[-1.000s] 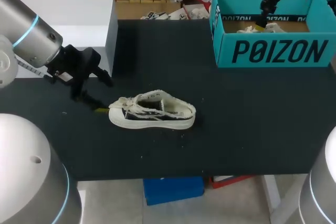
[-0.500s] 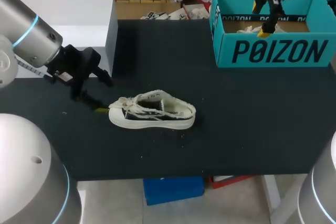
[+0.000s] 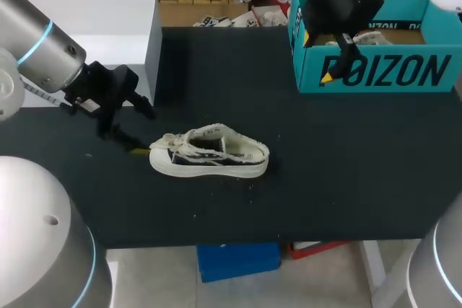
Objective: Take the shoe out of the shoebox, open the shoe tongue, remove and reinsert the insole, then place the shoe into the shoebox
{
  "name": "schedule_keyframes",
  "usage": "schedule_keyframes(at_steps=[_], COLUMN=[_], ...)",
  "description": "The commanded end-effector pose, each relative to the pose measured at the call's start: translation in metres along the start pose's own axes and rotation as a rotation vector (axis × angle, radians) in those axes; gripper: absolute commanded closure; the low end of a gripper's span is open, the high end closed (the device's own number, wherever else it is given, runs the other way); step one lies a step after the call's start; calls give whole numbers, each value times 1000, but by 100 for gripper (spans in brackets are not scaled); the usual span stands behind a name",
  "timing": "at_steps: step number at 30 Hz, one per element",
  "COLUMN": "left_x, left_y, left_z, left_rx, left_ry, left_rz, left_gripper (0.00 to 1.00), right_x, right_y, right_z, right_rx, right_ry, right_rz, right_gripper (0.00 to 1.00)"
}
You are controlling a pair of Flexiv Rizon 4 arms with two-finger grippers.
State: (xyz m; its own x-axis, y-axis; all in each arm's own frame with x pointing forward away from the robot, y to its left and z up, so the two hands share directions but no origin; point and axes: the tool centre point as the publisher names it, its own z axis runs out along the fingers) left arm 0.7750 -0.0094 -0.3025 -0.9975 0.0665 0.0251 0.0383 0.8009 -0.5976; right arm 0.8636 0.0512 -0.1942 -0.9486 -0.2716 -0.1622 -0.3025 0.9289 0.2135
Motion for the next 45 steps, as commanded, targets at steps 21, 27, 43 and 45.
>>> schedule_keyframes(at_steps=[21,27,43,45], left_x=[0,0,0,0], left_y=[1,1,1,1], left_z=[2,2,2,2], left_rx=[0,0,0,0], left_ry=[-3,-3,-3,-3], left_rz=[2,2,2,2], left_gripper=[0,0,0,0], right_x=[29,32,48,51], right_y=[31,47,82,83], right_z=[22,32,99,109], right_rx=[-156,-202,-279,-293], right_ry=[-100,-146,-174,-184], right_rz=[178,216,281,303], right_gripper=[0,0,0,0])
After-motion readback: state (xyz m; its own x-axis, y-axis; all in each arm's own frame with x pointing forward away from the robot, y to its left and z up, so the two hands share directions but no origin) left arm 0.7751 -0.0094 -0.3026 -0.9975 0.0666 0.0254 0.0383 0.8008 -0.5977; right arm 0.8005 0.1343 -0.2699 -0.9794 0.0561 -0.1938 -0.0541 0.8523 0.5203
